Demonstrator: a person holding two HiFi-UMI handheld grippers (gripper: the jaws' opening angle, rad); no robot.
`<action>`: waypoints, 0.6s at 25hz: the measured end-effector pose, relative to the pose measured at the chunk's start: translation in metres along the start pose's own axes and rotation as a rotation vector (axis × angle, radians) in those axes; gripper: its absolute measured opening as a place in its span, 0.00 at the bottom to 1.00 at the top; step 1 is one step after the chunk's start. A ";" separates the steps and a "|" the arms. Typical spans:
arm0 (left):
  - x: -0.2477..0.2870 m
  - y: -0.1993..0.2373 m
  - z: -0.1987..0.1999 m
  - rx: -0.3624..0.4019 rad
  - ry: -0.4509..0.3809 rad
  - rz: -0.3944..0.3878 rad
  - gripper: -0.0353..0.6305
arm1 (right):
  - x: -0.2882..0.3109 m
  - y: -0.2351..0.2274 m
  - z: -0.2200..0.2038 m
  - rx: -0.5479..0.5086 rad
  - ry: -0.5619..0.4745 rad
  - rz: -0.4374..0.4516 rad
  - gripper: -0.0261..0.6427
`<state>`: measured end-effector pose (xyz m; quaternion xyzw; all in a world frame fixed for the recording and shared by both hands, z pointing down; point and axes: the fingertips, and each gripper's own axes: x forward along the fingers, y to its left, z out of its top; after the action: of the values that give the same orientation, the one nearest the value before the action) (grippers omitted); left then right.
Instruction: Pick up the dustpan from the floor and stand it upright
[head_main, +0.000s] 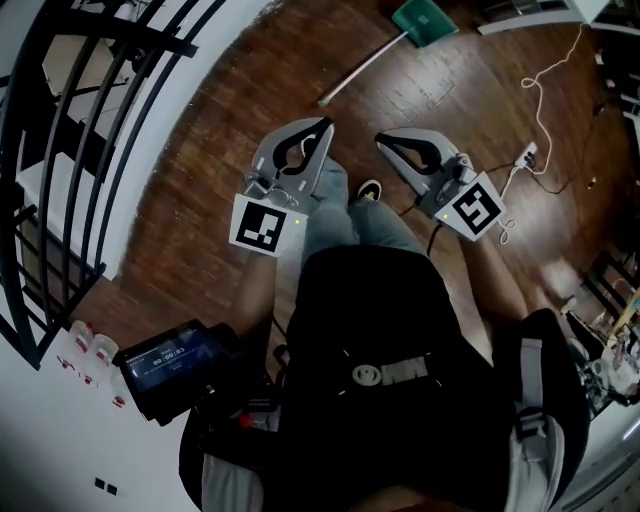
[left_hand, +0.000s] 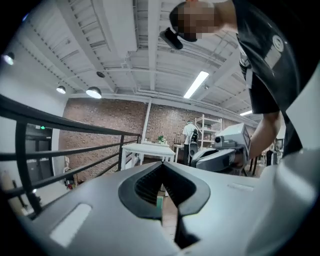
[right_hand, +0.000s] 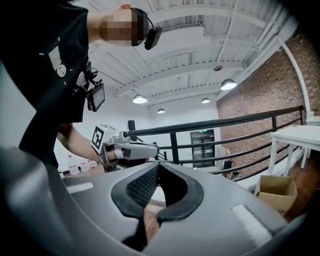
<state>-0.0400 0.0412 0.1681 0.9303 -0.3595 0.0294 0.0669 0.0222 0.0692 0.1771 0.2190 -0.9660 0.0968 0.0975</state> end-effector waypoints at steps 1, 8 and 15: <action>0.001 0.007 -0.001 0.038 0.011 -0.005 0.08 | 0.007 -0.005 0.002 -0.002 0.000 0.003 0.04; 0.030 0.033 -0.022 0.052 0.032 -0.010 0.08 | 0.039 -0.039 -0.009 0.011 0.048 0.031 0.04; 0.054 0.066 -0.110 0.003 0.121 0.117 0.08 | 0.074 -0.103 -0.081 0.142 0.044 0.055 0.04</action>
<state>-0.0448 -0.0268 0.2895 0.9043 -0.4086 0.0902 0.0853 0.0142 -0.0338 0.2871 0.1964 -0.9600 0.1728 0.1003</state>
